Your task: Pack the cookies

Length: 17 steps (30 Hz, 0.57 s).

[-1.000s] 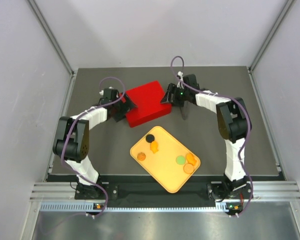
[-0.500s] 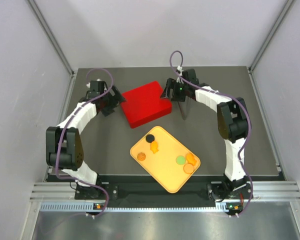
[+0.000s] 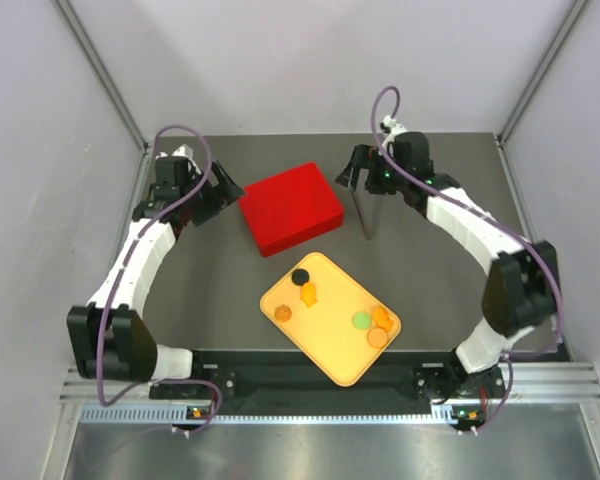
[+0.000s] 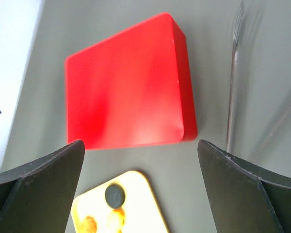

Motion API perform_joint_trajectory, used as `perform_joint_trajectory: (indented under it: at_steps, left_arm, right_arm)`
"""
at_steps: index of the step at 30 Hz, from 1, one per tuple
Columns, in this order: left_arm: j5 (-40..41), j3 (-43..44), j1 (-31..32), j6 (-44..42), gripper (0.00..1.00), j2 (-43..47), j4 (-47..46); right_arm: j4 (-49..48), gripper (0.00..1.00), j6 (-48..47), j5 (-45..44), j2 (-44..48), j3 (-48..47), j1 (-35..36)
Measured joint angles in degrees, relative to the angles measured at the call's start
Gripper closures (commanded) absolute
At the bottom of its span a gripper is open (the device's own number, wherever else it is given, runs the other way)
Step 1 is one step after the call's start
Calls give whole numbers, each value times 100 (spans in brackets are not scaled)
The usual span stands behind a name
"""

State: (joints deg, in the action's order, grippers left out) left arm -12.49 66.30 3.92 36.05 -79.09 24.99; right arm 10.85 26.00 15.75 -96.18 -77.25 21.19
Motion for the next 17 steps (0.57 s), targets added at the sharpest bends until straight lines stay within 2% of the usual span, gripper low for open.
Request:
perform_joint_trajectory:
  at_steps: [11, 17]
  left_arm:
    - [-181, -691, 326, -623, 2, 2004, 343]
    - [-160, -1084, 369, -710, 2, 2417, 380]
  right_arm:
    - [-114, 0, -94, -1196, 3679, 2540, 0]
    - [122, 0, -127, -1641, 4656, 3088, 0]
